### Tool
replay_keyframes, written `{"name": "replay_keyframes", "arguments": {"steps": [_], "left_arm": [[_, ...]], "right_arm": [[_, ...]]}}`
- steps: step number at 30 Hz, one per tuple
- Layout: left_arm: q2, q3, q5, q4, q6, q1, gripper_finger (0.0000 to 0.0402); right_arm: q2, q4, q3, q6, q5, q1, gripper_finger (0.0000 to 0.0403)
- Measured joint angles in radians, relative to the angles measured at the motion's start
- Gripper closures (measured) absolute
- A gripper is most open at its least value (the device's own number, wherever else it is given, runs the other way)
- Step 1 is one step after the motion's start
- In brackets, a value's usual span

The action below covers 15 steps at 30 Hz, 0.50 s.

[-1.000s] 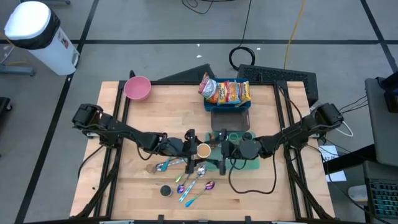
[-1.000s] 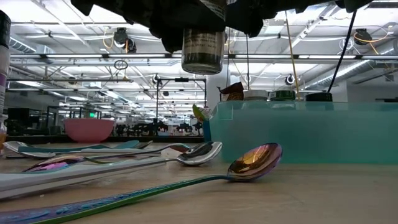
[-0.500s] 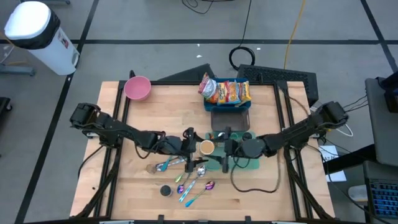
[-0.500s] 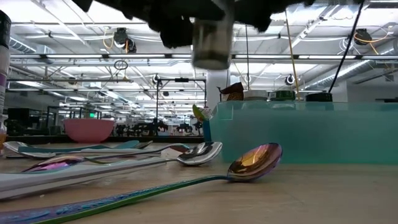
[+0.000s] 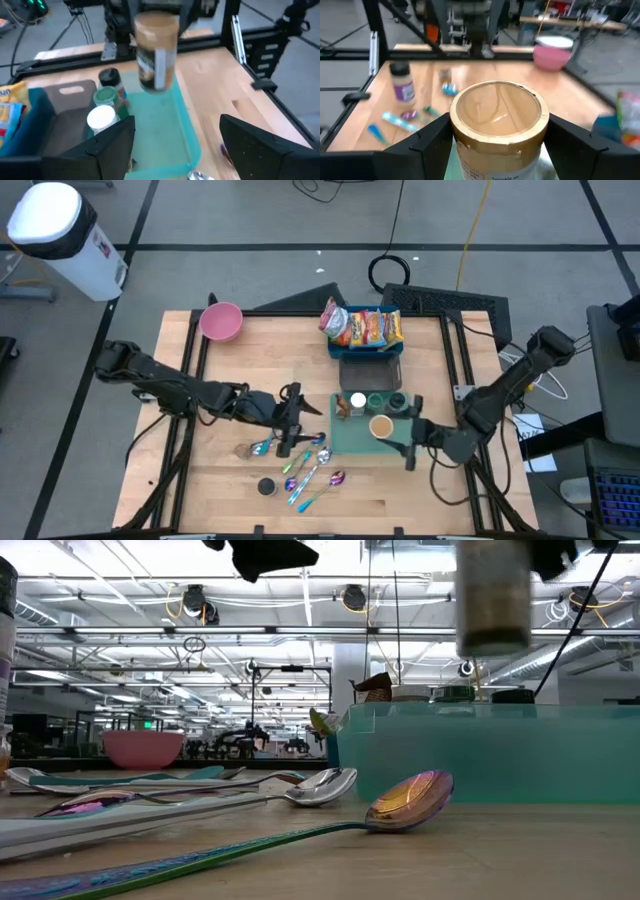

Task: Pick & Place Food Item
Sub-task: Put the gold seasoning bottle into the green bin

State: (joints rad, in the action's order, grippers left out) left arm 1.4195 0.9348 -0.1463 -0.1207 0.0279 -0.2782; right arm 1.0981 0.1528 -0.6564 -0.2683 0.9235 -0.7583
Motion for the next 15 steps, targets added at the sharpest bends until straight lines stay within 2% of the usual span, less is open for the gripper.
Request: {"name": "replay_keyframes", "arguments": {"steps": [6,15], "left_arm": [[0.034,-0.001,-0.008,0.0,-0.044,0.024,0.0117],[0.034,-0.001,-0.008,0.001,-0.092,0.036,0.0119]], "right_arm": [[-0.011,0.001,0.146,-0.188,0.021,-0.068,0.0144],[-0.012,0.005,0.264,-0.318,0.024,-0.143,0.0144]]}}
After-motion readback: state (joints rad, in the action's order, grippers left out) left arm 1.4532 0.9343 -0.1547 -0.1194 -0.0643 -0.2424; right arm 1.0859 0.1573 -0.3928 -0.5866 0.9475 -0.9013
